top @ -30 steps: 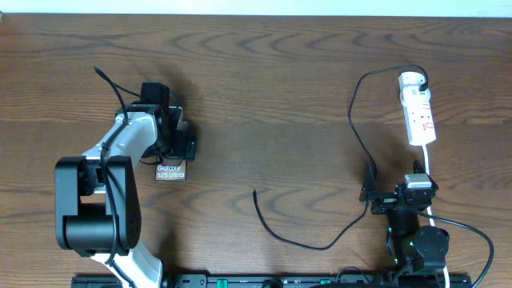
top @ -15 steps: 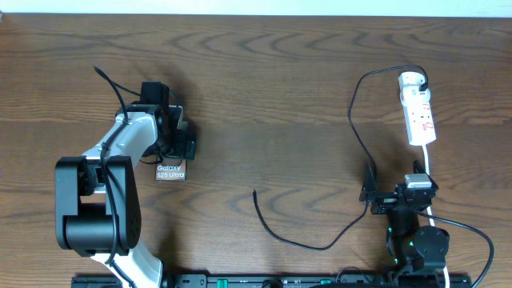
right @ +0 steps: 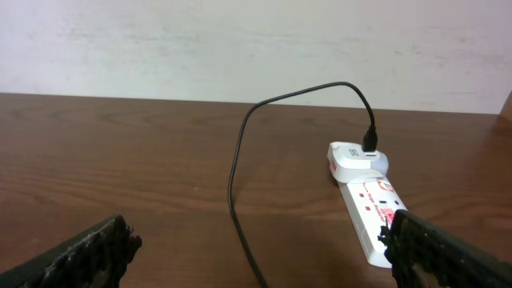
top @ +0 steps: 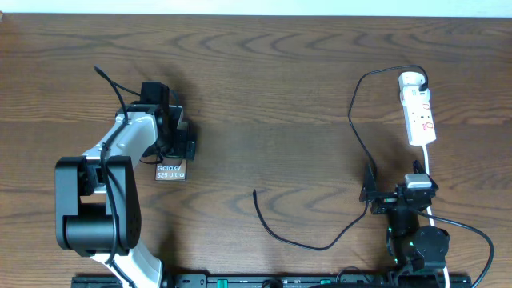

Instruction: Plug charger to phone and switch on socket

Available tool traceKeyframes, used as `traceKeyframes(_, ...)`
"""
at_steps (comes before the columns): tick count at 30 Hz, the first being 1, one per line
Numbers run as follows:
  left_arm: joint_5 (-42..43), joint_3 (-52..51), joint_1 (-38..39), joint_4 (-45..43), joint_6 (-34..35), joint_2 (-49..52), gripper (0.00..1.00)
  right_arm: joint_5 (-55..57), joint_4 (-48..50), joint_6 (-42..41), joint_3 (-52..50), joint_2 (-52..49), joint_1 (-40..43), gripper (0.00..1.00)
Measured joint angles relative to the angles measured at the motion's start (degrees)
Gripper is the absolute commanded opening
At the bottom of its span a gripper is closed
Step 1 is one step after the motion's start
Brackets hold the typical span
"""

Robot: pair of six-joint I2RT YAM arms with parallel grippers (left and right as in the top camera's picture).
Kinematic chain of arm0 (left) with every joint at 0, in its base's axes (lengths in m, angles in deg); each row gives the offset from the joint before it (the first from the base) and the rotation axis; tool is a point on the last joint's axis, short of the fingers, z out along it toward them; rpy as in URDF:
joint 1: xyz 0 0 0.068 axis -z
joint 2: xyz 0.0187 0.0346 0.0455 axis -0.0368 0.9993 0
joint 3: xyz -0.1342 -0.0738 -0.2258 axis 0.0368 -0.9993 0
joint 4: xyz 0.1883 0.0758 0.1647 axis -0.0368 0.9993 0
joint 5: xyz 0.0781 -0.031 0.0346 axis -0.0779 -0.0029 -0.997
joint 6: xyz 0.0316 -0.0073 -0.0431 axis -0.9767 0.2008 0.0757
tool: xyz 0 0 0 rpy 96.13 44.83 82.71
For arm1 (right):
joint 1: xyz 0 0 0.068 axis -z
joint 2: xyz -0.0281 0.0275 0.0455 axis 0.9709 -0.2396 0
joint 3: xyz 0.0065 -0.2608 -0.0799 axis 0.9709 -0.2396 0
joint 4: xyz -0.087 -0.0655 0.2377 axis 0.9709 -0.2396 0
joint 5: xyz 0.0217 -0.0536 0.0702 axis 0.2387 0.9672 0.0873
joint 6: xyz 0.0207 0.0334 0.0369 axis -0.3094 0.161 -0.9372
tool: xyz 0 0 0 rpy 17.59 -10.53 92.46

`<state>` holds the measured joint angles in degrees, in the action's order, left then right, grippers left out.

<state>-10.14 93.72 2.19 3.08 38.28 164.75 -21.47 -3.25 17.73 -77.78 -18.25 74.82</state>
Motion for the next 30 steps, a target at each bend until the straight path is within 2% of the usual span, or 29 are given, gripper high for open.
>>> traceKeyframes(2,0.0,0.0,0.0,0.0,0.0,0.0,0.94,0.0,0.0,0.0,0.0,0.0,0.0,0.99)
traceKeyframes(12,0.0,0.0,0.0,-0.2,0.0,0.0,0.93,0.0,0.0,0.0,0.0,0.0,0.0,0.99)
traceKeyframes(16,0.0,0.0,0.0,-0.2,0.0,0.0,0.89,0.0,0.0,0.0,0.0,0.0,0.0,0.99)
traceKeyframes(30,0.0,0.0,0.0,-0.3,0.0,0.0,0.87,0.0,0.0,0.0,0.0,0.0,0.0,0.99)
